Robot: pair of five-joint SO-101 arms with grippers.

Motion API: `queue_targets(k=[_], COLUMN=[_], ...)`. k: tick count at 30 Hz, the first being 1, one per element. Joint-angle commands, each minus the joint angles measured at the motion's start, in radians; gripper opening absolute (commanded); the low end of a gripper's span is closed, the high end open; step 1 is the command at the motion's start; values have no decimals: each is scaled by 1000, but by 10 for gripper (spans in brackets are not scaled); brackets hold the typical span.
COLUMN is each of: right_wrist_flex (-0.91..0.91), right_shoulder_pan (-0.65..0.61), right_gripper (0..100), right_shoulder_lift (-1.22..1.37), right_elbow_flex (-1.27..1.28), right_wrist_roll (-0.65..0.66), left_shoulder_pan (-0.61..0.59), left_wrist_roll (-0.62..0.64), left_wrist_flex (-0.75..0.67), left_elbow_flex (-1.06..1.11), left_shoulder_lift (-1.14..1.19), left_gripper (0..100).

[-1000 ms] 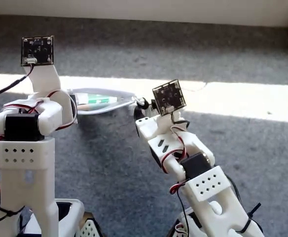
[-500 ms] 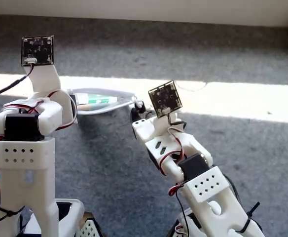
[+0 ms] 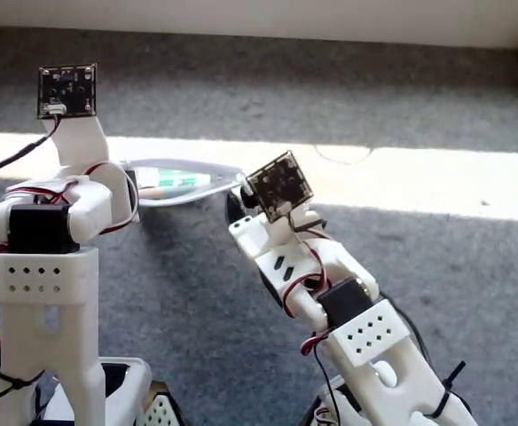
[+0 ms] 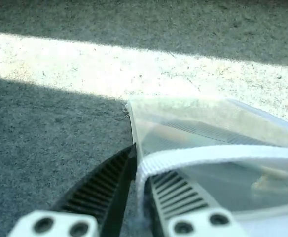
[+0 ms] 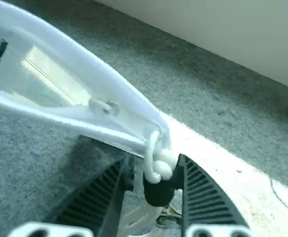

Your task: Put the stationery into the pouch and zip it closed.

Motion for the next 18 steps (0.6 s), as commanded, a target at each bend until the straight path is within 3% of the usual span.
queue_targets(k=[1,12,18], right_wrist_flex=[-30,-25,134], right_shoulder_pan=[-21,-19,-21], right_gripper=[29,5,5], right_shoulder_lift=[-47,-344,-348], right_elbow_flex=[-12,200,199], right_wrist_roll=[83,147,147], left_shoulder_pan=[13,18,18], left_wrist_roll=[5,-34,-83], left_wrist_flex=[-17,-18,-37], left_elbow_flex=[-4,-4,-5], left_shoulder_lift=[-16,-16,-16], left_gripper=[6,7,24])
